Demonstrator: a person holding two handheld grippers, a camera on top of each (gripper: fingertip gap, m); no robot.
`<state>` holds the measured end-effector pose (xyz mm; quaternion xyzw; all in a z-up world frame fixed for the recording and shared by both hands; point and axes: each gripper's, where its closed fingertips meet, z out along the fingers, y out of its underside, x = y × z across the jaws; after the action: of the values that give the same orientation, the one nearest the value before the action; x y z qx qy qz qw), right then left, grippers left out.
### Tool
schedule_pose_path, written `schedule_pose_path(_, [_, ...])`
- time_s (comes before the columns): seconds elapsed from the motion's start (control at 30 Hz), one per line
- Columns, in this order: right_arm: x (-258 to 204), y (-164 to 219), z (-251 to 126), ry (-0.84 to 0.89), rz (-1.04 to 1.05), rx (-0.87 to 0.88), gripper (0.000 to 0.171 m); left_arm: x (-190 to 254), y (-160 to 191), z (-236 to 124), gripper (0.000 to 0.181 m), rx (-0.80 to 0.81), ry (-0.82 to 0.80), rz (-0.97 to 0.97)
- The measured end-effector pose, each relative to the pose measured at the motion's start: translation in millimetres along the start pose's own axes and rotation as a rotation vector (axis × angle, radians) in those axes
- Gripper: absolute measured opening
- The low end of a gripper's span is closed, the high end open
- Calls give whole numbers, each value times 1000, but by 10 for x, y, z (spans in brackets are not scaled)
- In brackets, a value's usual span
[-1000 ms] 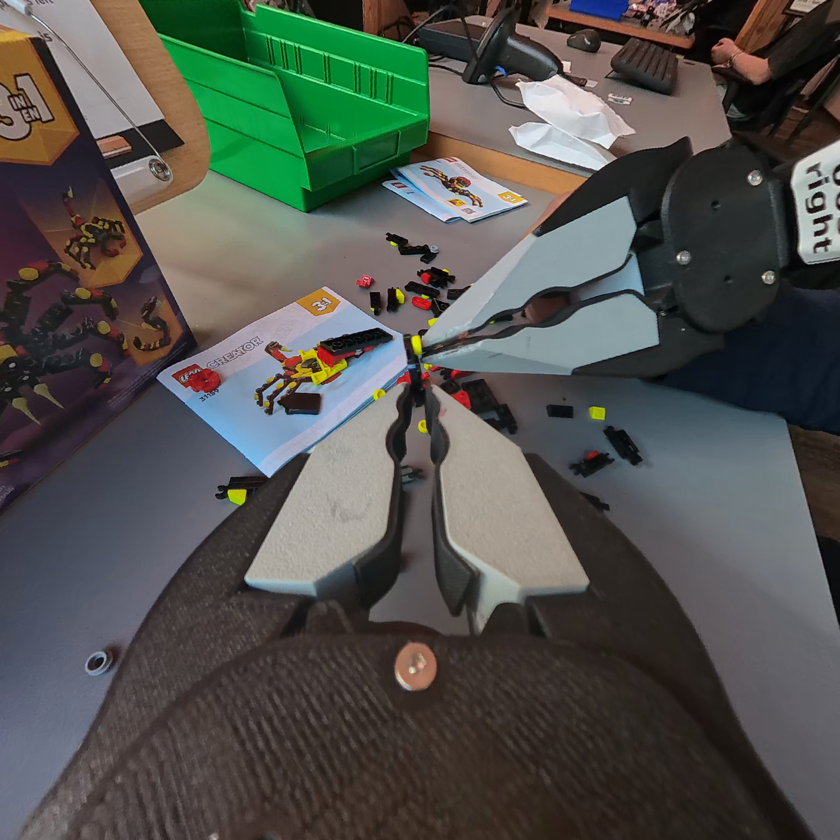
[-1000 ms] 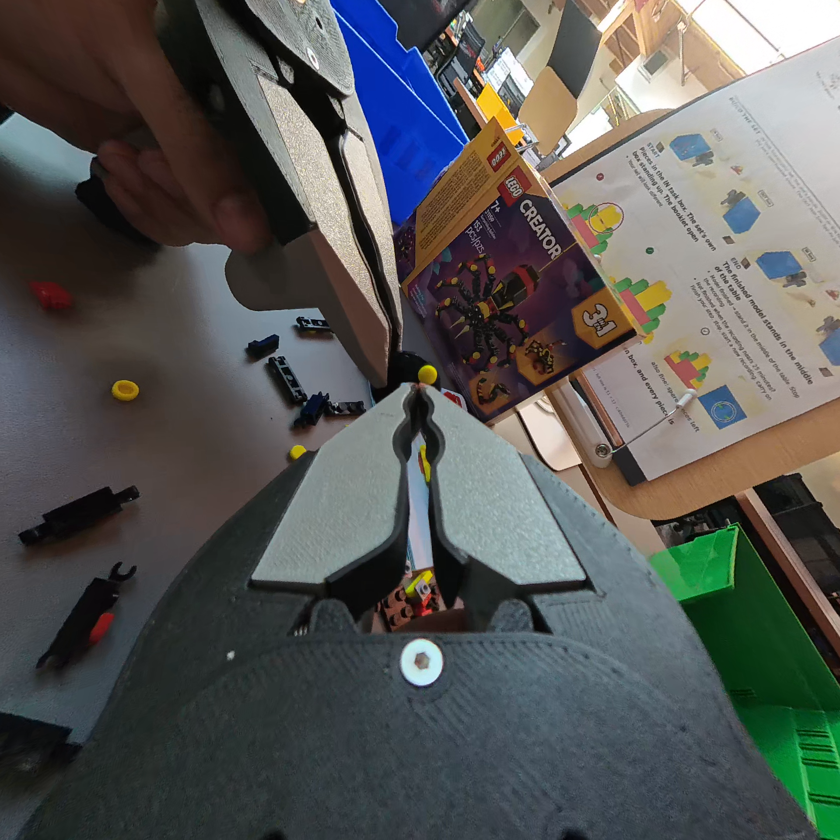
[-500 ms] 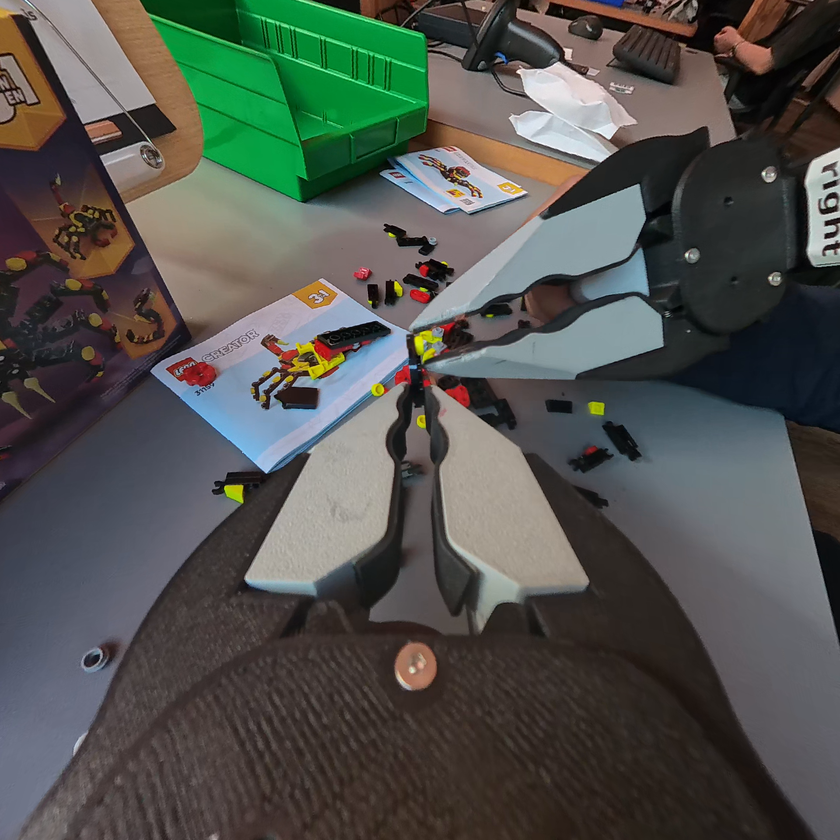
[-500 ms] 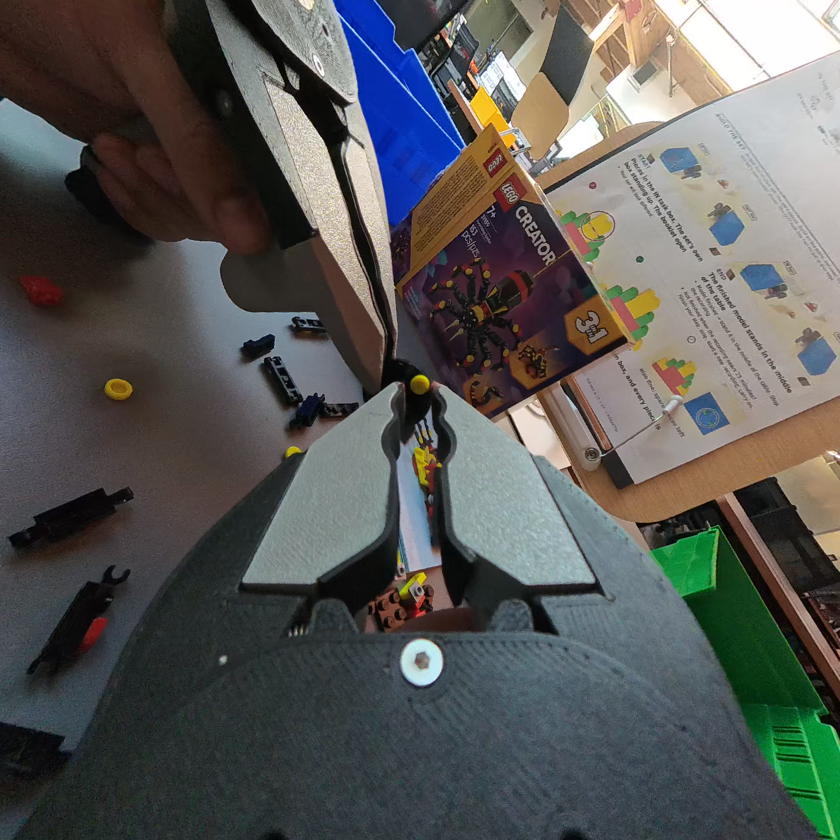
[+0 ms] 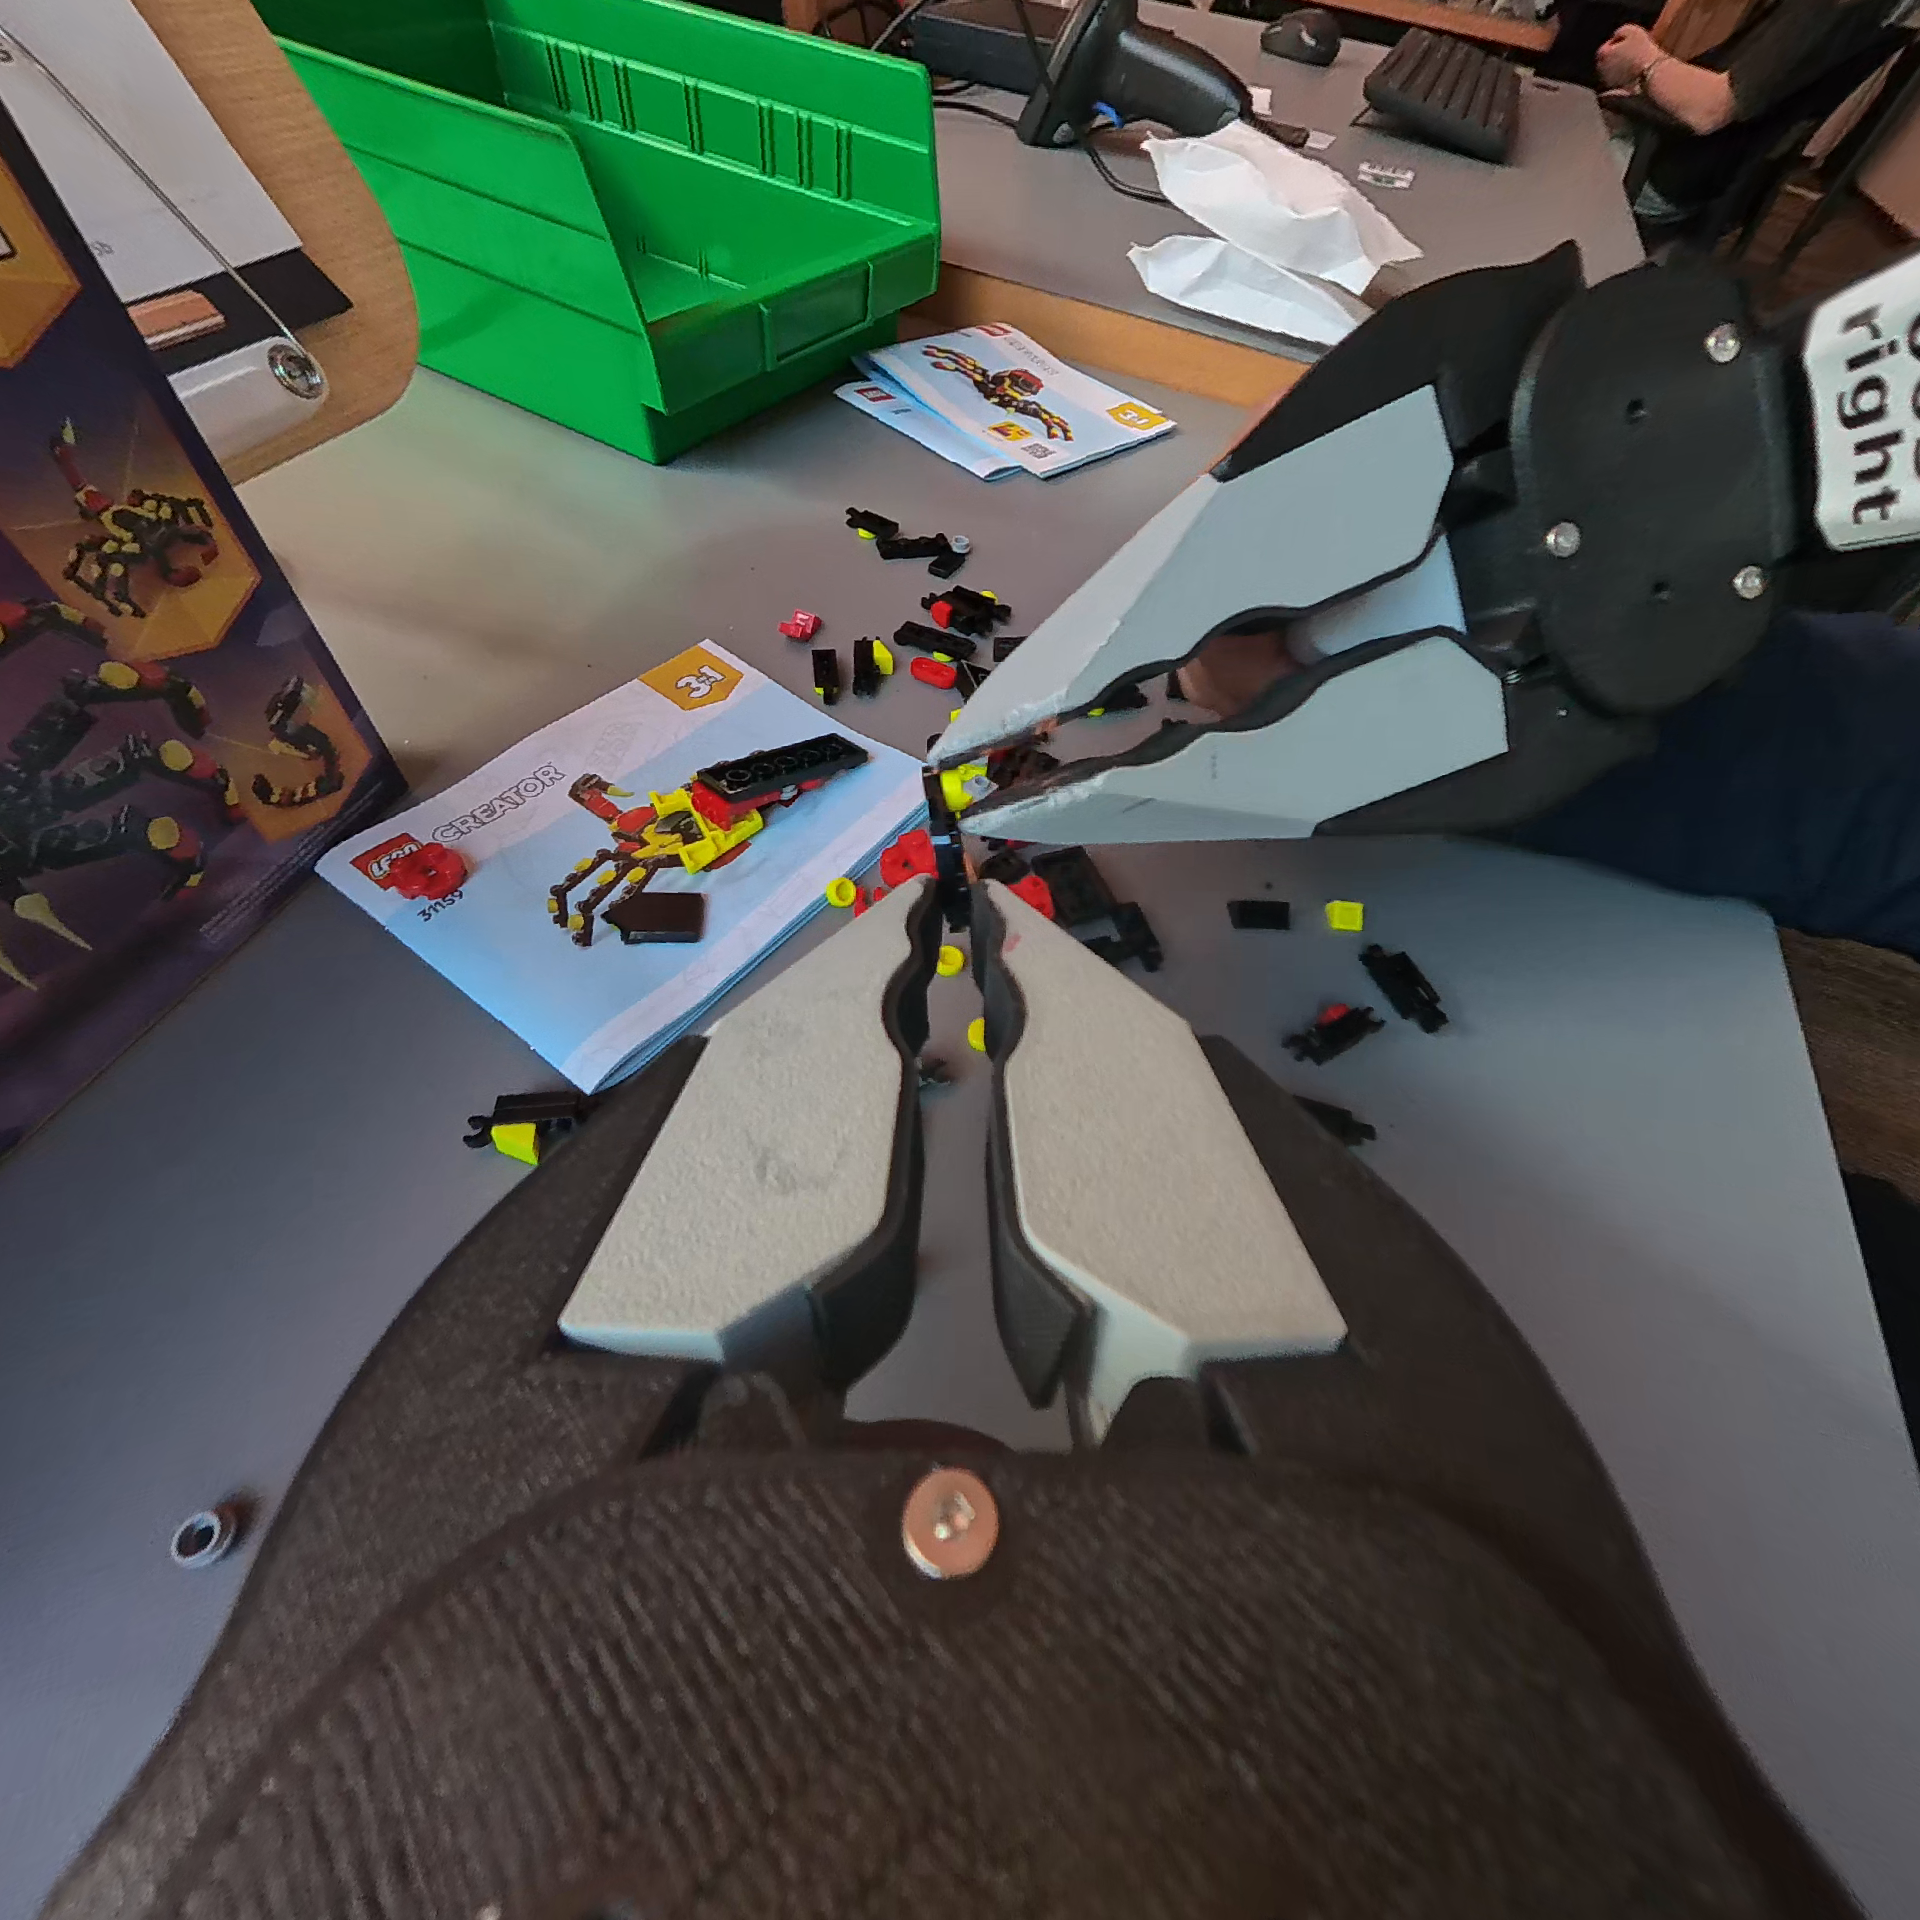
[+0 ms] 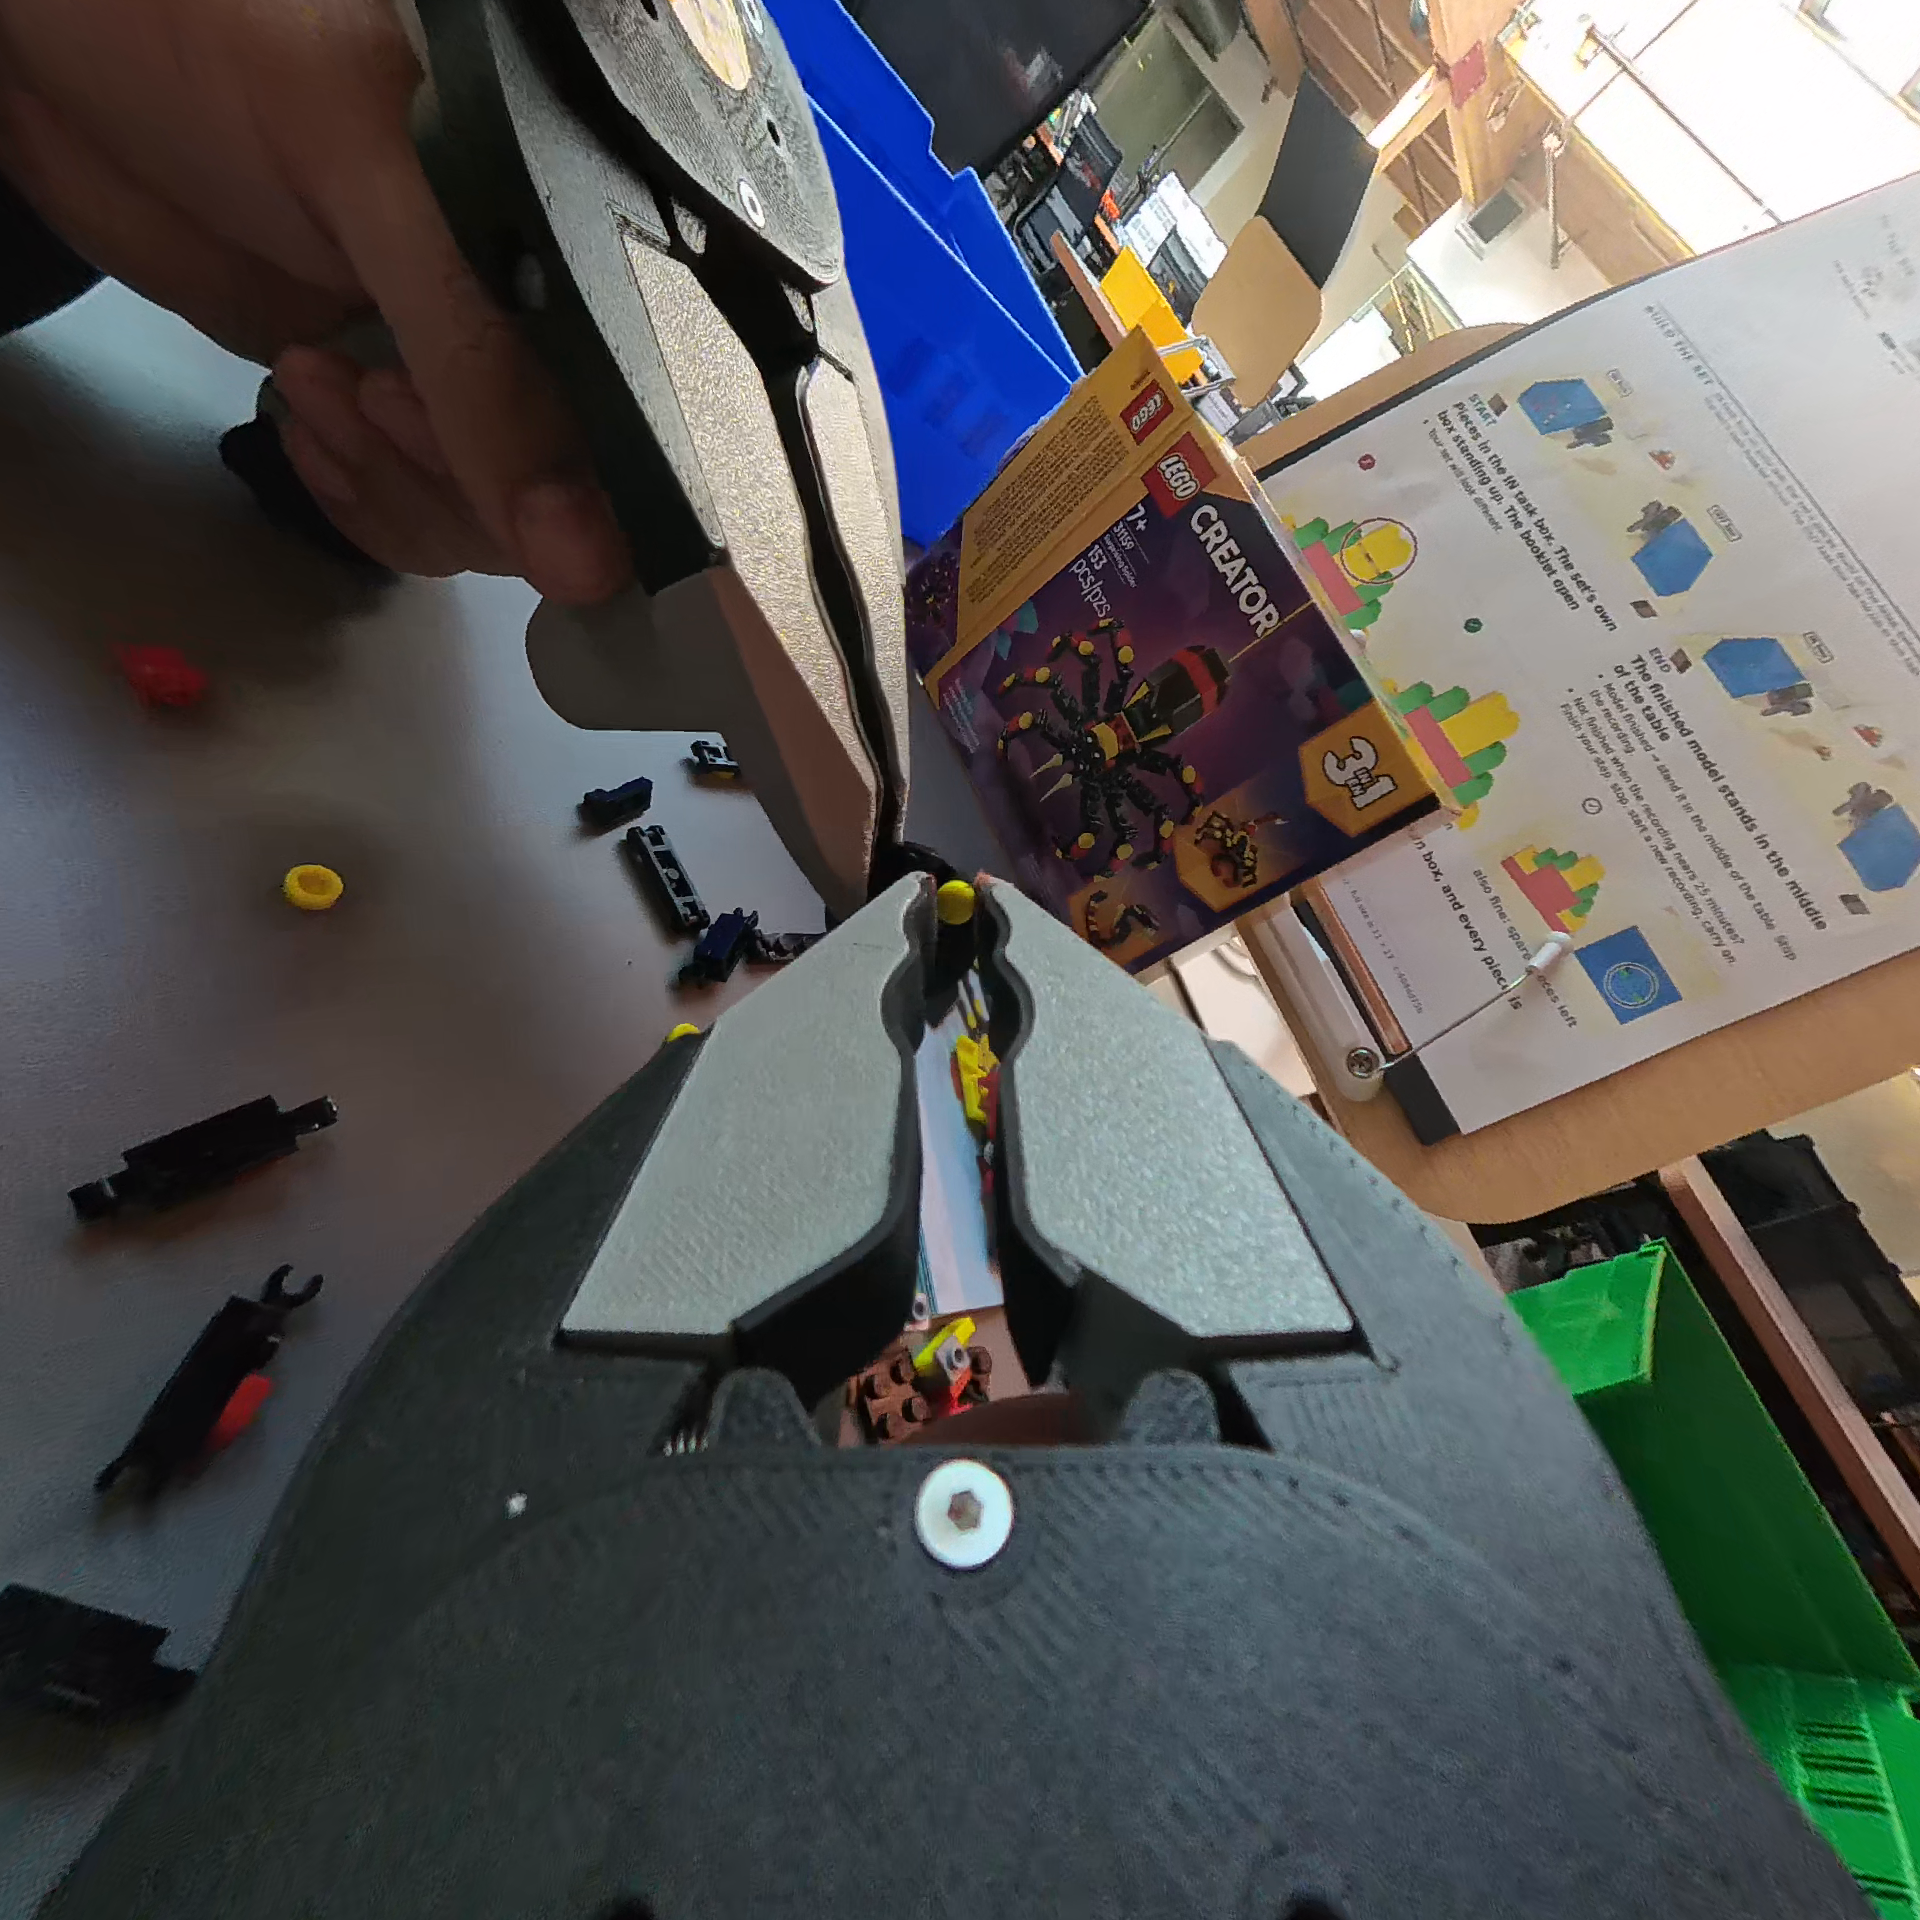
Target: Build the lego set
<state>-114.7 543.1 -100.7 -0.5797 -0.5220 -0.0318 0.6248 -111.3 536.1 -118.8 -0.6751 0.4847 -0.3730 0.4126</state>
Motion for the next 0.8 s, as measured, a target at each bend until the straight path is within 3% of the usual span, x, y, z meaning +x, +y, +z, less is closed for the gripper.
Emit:
schedule_pose_path(0.03, [-3, 0, 2, 7, -15, 2, 4, -1, 2, 2, 2, -1, 0, -1])
schedule_pose_path(0.33, [-40, 39, -17, 8, -86, 0, 3, 50, 35, 16, 2, -26, 22, 22])
schedule_pose_path(0.5, [-52, 73, -23, -68, 70, -3, 4, 60, 49, 29, 2, -38, 5, 67])
schedule_pose_path(0.67, [373, 168, -55, 157, 144, -65, 0, -96, 5, 14, 2, -8, -63, -26])
schedule_pose_path(0.73, [306, 118, -44, 84, 229, 4, 0, -120, -7, -7, 2, 4, -64, -33])
schedule_pose_path(0.8, [103, 107, -23, -27, 182, 11, 2, -86, -2, -10, 2, 2, -34, -37])
